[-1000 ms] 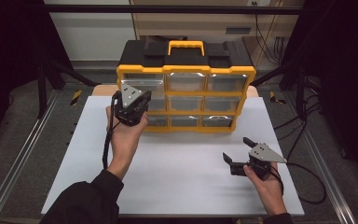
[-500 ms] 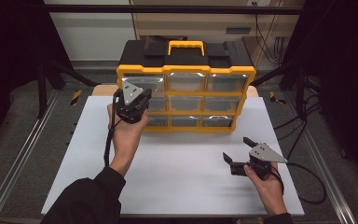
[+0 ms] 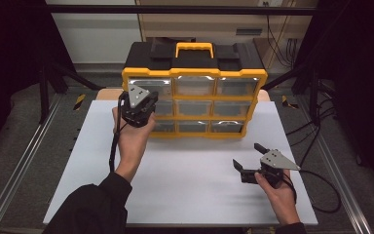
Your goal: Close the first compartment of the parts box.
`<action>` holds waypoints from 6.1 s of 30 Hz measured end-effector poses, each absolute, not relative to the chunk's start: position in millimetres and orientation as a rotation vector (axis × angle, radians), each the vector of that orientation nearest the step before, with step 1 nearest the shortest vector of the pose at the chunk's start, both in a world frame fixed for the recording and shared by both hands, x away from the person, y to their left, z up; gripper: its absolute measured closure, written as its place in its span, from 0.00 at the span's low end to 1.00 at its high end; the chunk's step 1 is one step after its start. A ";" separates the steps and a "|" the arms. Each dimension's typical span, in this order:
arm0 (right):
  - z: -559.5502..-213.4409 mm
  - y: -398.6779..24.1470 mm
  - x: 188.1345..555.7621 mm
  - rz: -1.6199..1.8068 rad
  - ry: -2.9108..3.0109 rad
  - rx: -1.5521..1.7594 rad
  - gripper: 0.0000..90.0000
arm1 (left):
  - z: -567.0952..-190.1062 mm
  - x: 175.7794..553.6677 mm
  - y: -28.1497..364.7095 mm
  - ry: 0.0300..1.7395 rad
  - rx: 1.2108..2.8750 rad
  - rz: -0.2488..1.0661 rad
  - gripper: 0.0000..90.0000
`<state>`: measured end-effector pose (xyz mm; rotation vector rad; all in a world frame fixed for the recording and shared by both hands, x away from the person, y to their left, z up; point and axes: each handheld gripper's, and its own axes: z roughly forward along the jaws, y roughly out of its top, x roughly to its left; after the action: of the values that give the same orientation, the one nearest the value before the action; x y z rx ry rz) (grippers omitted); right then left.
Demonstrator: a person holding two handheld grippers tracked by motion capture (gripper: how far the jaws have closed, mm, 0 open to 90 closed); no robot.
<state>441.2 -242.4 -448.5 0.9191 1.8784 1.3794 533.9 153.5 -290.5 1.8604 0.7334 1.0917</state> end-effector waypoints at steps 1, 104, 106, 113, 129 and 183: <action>-448.5 -242.5 441.2 1.381 1.878 0.919 0.05 | -290.6 533.8 153.5 0.734 1.860 1.093 1.00; -440.2 -250.1 431.1 1.437 1.783 0.879 0.05 | -287.5 537.5 157.7 0.708 1.848 1.126 1.00; -440.7 -249.3 431.6 1.433 1.789 0.879 0.05 | -288.4 532.5 158.8 0.694 1.836 1.113 0.99; -441.5 -246.3 432.8 1.433 1.803 0.883 0.04 | -292.2 511.5 165.2 0.614 1.834 1.083 0.65; -442.6 -243.7 433.3 1.418 1.824 0.894 0.04 | -319.1 477.5 184.6 0.551 1.811 1.058 0.26; -440.8 -243.0 432.1 1.413 1.821 0.887 0.04 | -338.5 449.3 267.4 0.457 1.743 1.047 0.02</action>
<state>432.1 -243.0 -440.8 0.8866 1.8211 1.4132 449.3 267.4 -338.5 1.7435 0.4572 1.0470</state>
